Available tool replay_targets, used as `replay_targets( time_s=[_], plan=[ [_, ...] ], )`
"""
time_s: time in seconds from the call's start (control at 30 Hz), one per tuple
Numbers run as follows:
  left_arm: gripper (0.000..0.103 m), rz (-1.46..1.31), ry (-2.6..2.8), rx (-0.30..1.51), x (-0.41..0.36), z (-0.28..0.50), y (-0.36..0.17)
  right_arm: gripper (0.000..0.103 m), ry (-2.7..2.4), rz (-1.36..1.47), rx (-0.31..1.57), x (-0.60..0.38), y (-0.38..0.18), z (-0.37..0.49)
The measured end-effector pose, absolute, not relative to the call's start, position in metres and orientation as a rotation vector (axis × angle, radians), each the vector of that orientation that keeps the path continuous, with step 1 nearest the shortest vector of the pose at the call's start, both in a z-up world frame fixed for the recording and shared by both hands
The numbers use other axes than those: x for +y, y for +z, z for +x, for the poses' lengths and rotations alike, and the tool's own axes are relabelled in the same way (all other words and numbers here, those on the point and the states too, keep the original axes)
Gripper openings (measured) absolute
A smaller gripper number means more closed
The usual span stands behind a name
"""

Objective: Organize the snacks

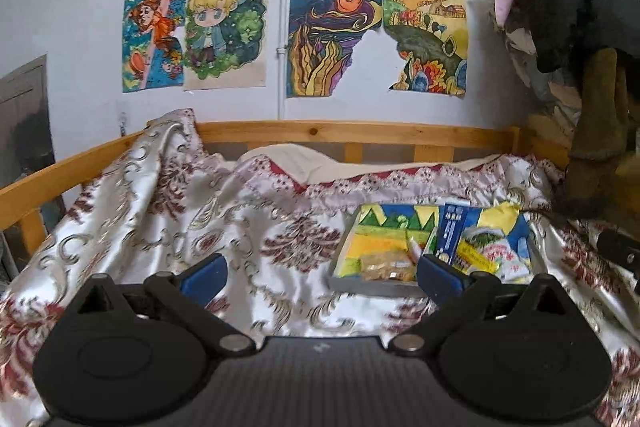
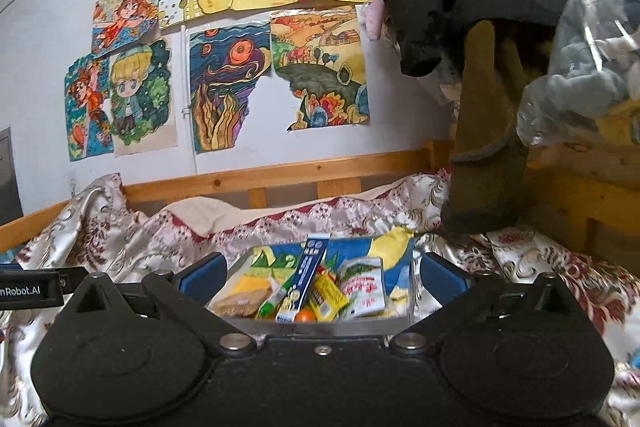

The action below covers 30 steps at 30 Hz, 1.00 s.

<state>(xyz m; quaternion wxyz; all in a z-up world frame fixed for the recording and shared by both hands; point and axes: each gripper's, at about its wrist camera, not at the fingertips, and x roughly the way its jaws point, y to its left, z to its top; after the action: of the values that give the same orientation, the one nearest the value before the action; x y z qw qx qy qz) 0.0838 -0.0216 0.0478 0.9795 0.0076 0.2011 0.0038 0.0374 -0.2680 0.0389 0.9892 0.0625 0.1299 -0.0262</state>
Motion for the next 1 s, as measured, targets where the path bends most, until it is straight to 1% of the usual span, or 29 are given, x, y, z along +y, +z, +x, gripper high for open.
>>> replay_targets(
  time_s=[0.43, 1.0],
  plan=[
    [0.103, 0.022, 0.017, 0.402, -0.007, 0.019, 0.037, 0.102, -0.077, 0.13, 0.287, -0.26, 0.035, -0.022],
    [0.103, 0.003, 0.105, 0.499, 0.008, 0.001, 0.018, 0.102, -0.024, 0.009, 0.412, -0.227, 0.018, -0.04]
  ],
)
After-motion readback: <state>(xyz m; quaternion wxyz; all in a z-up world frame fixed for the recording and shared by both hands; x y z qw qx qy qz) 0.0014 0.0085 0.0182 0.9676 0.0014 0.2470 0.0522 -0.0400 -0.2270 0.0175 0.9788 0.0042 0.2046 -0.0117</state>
